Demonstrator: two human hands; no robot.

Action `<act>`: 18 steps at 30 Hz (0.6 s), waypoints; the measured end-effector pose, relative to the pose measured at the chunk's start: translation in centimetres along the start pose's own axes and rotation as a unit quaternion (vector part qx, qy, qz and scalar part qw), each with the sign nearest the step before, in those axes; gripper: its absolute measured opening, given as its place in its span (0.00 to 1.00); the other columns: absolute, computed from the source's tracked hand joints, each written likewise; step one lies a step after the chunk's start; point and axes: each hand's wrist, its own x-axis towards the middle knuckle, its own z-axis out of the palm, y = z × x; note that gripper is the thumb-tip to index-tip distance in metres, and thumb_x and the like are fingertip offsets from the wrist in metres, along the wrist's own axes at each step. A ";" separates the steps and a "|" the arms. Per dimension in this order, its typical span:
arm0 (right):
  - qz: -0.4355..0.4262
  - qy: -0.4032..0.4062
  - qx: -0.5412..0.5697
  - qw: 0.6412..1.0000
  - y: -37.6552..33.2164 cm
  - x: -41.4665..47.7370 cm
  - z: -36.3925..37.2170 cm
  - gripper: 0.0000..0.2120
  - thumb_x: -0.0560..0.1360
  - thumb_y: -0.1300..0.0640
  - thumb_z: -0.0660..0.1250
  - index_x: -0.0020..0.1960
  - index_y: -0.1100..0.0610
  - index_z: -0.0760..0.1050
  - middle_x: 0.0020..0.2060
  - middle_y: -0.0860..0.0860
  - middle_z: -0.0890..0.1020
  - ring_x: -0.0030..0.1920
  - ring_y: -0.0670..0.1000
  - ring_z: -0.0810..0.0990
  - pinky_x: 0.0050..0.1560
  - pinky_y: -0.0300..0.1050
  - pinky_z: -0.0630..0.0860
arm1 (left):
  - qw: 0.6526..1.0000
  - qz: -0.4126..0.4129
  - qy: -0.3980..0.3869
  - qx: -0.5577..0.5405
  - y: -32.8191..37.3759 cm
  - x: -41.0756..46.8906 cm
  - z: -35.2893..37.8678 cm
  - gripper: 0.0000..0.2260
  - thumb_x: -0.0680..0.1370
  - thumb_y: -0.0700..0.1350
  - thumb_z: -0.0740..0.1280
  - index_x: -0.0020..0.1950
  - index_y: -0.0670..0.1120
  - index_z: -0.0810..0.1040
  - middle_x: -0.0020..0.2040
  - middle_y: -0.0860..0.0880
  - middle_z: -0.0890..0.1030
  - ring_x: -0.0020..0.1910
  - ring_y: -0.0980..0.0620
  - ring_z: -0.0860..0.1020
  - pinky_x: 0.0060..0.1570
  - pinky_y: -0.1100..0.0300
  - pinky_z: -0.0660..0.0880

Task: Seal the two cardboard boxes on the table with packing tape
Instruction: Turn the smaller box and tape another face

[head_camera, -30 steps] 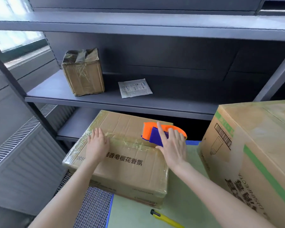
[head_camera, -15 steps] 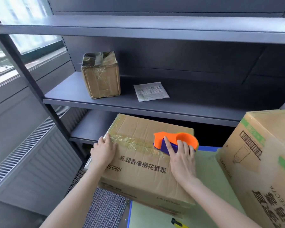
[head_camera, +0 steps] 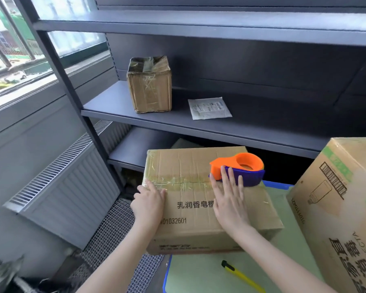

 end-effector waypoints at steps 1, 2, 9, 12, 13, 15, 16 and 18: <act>-0.009 -0.025 0.013 1.000 -0.1 -0.4 0.1 0.37 0.70 0.62 0.70 0.75 0.56 0.57 0.75 0.60 0.52 0.74 0.61 0.50 0.72 0.59 0.46 | 1.000 0.002 -0.004 0.008 0.0 -1.0 0.0 0.30 0.81 0.60 0.47 0.75 0.40 0.55 0.59 0.41 0.72 0.50 0.45 0.78 0.33 0.57 0.68; -0.016 -0.058 0.021 0.998 -0.1 -0.8 0.3 0.35 0.75 0.59 0.65 0.76 0.54 0.51 0.75 0.58 0.44 0.75 0.59 0.43 0.73 0.56 0.40 | 1.000 0.005 -0.013 0.025 0.0 -2.1 0.1 0.30 0.81 0.60 0.46 0.74 0.38 0.54 0.61 0.40 0.72 0.50 0.45 0.78 0.31 0.57 0.68; -0.015 -0.193 0.056 0.980 0.1 -3.2 0.6 0.26 0.81 0.47 0.46 0.77 0.52 0.46 0.76 0.54 0.45 0.76 0.57 0.41 0.73 0.52 0.37 | 0.983 0.076 -0.060 0.154 1.4 -8.5 0.1 0.23 0.83 0.51 0.48 0.72 0.37 0.59 0.65 0.33 0.67 0.53 0.42 0.74 0.25 0.60 0.68; -0.027 -0.210 0.051 0.976 0.6 -3.4 -0.1 0.26 0.81 0.46 0.45 0.77 0.52 0.45 0.76 0.55 0.43 0.75 0.58 0.39 0.73 0.52 0.36 | 0.994 -0.011 -0.050 0.094 1.2 -8.5 -0.9 0.32 0.80 0.62 0.47 0.72 0.37 0.59 0.66 0.36 0.68 0.58 0.41 0.74 0.39 0.57 0.74; -0.025 -0.219 0.053 0.974 0.5 -3.5 -0.3 0.27 0.81 0.46 0.45 0.77 0.53 0.44 0.76 0.55 0.43 0.75 0.58 0.39 0.73 0.52 0.36 | 0.995 -0.013 -0.044 0.085 1.2 -8.2 -0.9 0.33 0.80 0.62 0.47 0.74 0.37 0.56 0.72 0.35 0.62 0.66 0.36 0.67 0.53 0.51 0.74; -0.021 -0.241 0.061 0.968 -0.4 -3.6 -0.9 0.28 0.81 0.45 0.47 0.77 0.54 0.45 0.76 0.57 0.43 0.75 0.60 0.39 0.73 0.54 0.37 | 0.996 0.030 -0.045 0.064 1.1 -7.1 -0.8 0.31 0.81 0.59 0.46 0.76 0.39 0.49 0.77 0.39 0.47 0.75 0.35 0.49 0.71 0.44 0.57; -0.025 -0.249 0.066 0.966 -1.1 -3.8 -1.1 0.29 0.81 0.44 0.47 0.77 0.55 0.45 0.76 0.58 0.43 0.75 0.61 0.39 0.73 0.55 0.37 | 0.996 0.072 -0.038 0.040 1.1 -6.6 -0.6 0.30 0.81 0.58 0.46 0.77 0.40 0.47 0.77 0.41 0.44 0.75 0.38 0.44 0.73 0.44 0.49; -0.039 -0.258 0.067 0.963 -2.7 -4.3 -1.4 0.32 0.80 0.42 0.49 0.77 0.55 0.45 0.75 0.60 0.44 0.75 0.62 0.40 0.73 0.58 0.38 | 0.985 0.171 -0.004 0.006 0.8 -5.8 0.0 0.26 0.82 0.55 0.44 0.77 0.43 0.47 0.78 0.45 0.45 0.76 0.45 0.42 0.74 0.48 0.40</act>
